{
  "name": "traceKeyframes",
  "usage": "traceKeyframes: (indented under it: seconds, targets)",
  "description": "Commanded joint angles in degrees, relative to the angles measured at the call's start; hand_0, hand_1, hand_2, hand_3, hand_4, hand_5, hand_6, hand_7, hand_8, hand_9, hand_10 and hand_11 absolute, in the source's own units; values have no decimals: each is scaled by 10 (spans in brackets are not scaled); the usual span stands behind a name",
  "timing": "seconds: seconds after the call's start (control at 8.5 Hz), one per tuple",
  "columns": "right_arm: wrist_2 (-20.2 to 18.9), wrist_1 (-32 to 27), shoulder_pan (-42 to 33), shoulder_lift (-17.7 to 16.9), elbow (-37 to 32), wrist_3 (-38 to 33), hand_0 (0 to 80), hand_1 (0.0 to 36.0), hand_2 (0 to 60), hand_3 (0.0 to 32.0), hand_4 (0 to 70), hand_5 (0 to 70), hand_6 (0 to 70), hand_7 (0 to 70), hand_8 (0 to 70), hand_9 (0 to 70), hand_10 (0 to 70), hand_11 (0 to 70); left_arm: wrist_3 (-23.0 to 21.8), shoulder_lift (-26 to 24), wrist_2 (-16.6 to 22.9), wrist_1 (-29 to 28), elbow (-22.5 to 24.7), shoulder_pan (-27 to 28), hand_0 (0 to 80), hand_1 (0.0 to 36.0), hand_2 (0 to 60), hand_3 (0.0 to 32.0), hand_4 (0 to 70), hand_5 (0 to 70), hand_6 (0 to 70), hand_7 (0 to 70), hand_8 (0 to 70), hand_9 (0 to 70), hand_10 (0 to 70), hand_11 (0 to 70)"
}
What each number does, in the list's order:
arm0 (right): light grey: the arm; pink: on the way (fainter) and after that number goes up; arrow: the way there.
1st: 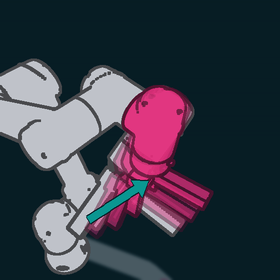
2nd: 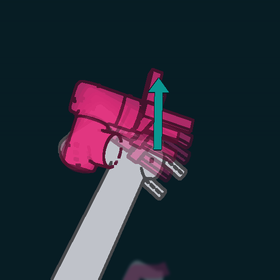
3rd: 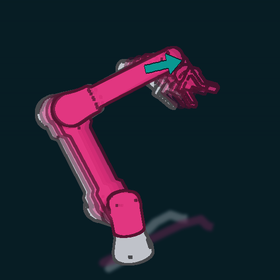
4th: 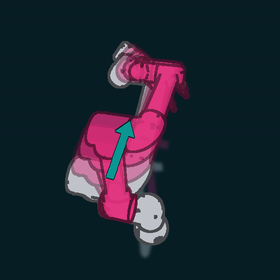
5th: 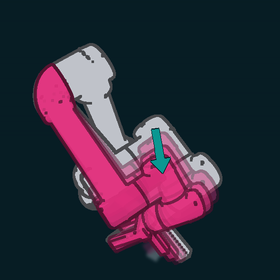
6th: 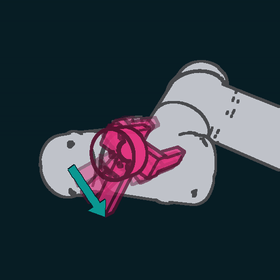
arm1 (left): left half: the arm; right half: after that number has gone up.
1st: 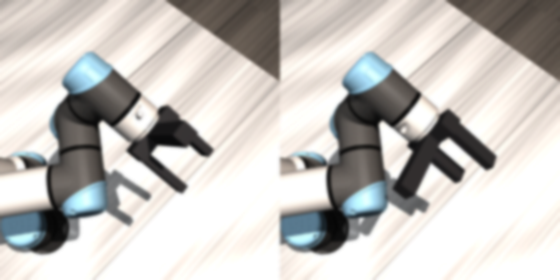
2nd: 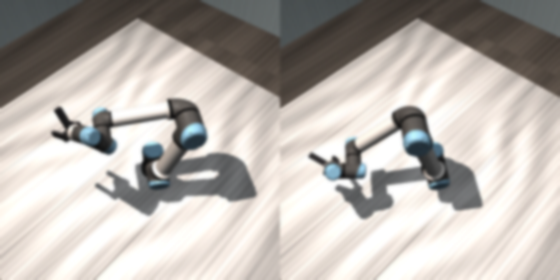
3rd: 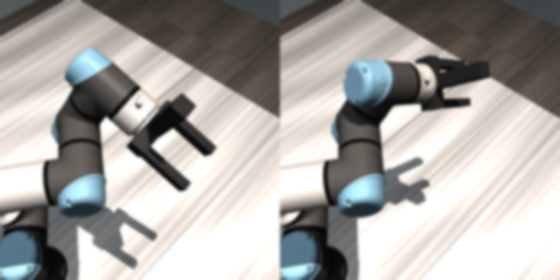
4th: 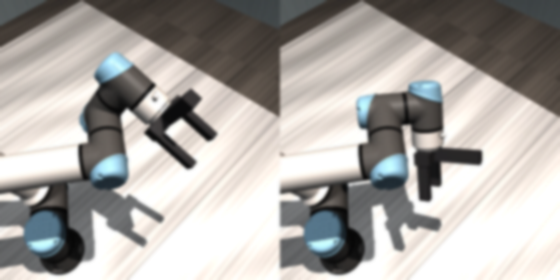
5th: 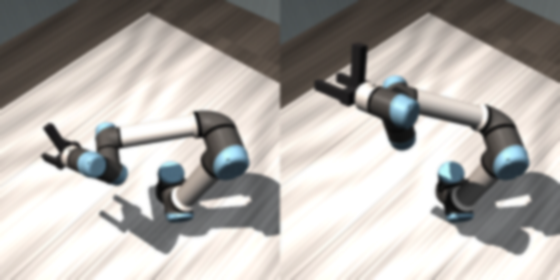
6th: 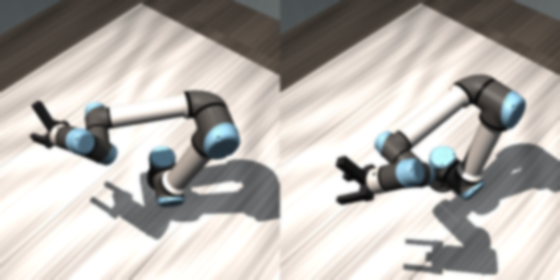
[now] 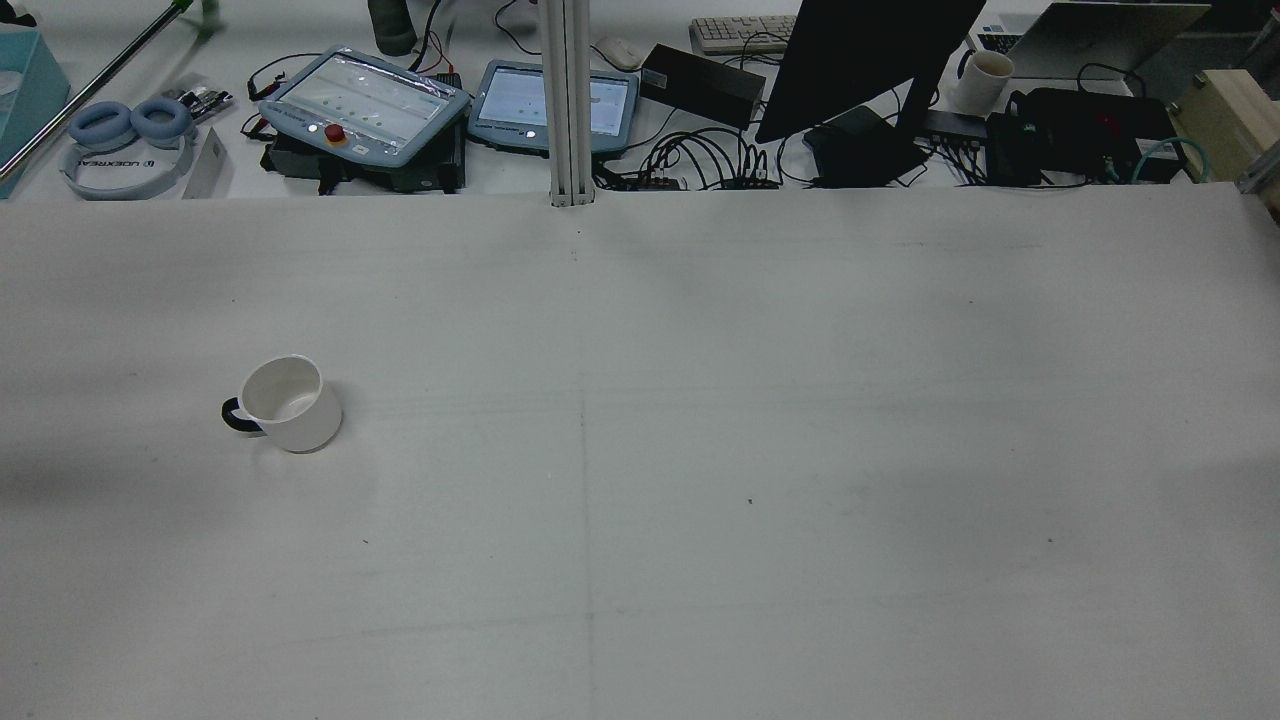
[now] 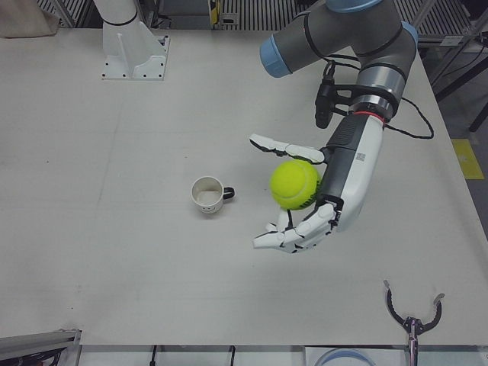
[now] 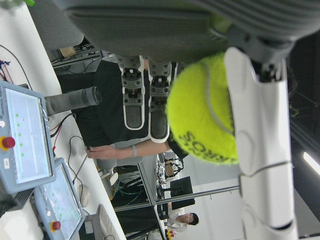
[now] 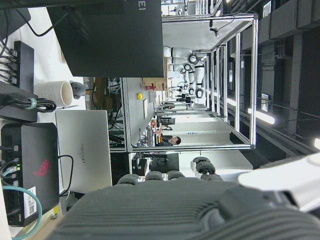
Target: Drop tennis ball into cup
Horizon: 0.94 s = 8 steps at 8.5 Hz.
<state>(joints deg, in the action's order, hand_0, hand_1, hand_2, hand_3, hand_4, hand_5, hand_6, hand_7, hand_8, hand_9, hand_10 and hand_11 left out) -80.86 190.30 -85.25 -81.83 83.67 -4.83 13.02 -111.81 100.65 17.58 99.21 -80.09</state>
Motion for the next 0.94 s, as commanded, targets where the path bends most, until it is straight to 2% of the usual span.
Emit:
traceKeyframes:
  seconds: [0.0, 0.12, 0.35, 0.47, 0.59, 0.71, 0.82]
  targets:
    - [0, 0, 0, 0, -1, 0, 0, 0, 0, 0, 0, 0, 0, 0, 0, 0, 0, 0, 2, 46, -1, 8, 68, 74, 572, 169, 0, 0, 361, 125, 470, 700, 290, 452, 206, 312]
    - [0, 0, 0, 0, -1, 0, 0, 0, 0, 0, 0, 0, 0, 0, 0, 0, 0, 0, 3, 51, -5, 7, 76, 96, 563, 165, 1, 0, 361, 124, 470, 700, 293, 456, 207, 312]
    - [0, 0, 0, 0, -1, 0, 0, 0, 0, 0, 0, 0, 0, 0, 0, 0, 0, 0, 3, 57, -7, -3, 77, 123, 541, 144, 14, 0, 349, 134, 522, 700, 303, 449, 208, 311]
    - [0, 0, 0, 0, -1, 0, 0, 0, 0, 0, 0, 0, 0, 0, 0, 0, 0, 0, 4, 77, -7, -22, 76, 136, 514, 136, 18, 0, 345, 98, 378, 700, 278, 460, 207, 308]
    - [0, 0, 0, 0, -1, 0, 0, 0, 0, 0, 0, 0, 0, 0, 0, 0, 0, 0, 4, 90, -7, -34, 76, 142, 508, 131, 40, 0, 344, 106, 409, 700, 288, 462, 209, 311]
    - [0, 0, 0, 0, -1, 0, 0, 0, 0, 0, 0, 0, 0, 0, 0, 0, 0, 0, 5, 92, -7, -38, 77, 149, 503, 134, 38, 0, 338, 88, 334, 700, 271, 463, 207, 308]
    - [0, 0, 0, 0, -2, 0, 0, 0, 0, 0, 0, 0, 0, 0, 0, 0, 0, 0, 5, 102, -8, -45, 76, 157, 502, 130, 44, 0, 333, 96, 373, 700, 278, 459, 206, 307]
